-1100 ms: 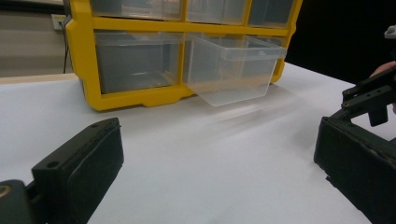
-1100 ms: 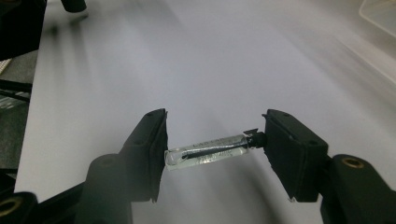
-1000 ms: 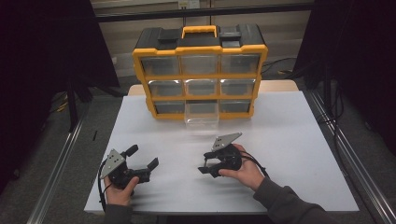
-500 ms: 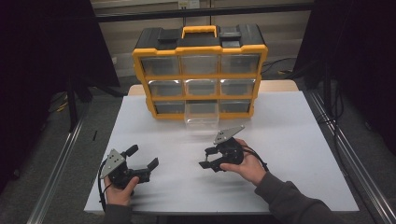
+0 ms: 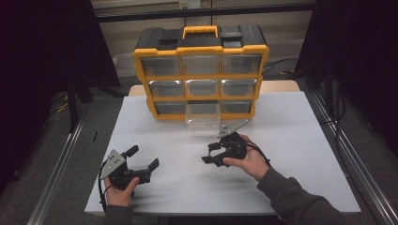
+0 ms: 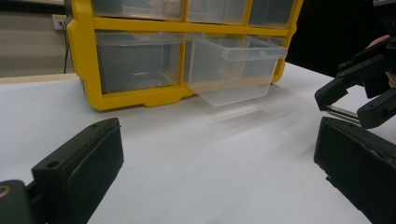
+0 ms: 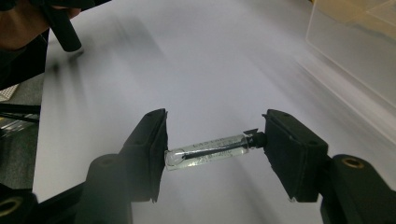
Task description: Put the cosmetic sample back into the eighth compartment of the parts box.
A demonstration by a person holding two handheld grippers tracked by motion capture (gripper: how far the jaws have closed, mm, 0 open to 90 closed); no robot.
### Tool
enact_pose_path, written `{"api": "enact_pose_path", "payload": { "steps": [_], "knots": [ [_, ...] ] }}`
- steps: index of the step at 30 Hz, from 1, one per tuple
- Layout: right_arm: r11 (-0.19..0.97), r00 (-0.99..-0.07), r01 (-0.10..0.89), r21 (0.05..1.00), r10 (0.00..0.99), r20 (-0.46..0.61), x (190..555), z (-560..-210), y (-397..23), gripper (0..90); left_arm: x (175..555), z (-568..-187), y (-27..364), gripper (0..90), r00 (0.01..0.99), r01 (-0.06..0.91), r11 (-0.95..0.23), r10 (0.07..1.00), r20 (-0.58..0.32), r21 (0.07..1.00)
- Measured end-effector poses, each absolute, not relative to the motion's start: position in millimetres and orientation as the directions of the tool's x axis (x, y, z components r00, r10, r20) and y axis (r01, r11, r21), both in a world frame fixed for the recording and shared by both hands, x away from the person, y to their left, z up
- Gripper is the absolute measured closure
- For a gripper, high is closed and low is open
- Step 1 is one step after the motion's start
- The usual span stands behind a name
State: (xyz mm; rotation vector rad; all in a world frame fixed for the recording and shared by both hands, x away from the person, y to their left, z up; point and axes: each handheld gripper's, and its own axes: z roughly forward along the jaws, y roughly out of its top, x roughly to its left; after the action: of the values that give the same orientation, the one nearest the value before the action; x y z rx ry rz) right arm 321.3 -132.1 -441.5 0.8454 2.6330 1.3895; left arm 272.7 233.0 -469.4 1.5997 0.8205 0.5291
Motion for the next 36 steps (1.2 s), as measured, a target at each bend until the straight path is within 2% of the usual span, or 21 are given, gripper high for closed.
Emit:
{"api": "enact_pose_path", "payload": {
  "steps": [36],
  "knots": [
    [0.435,-0.833,0.457,0.776,0.517,0.2,340.6,-421.4,-142.8,40.1,272.9,-469.2,233.0,1.4,0.649,0.213,-0.053,0.754,-0.101,0.976]
  ]
}}
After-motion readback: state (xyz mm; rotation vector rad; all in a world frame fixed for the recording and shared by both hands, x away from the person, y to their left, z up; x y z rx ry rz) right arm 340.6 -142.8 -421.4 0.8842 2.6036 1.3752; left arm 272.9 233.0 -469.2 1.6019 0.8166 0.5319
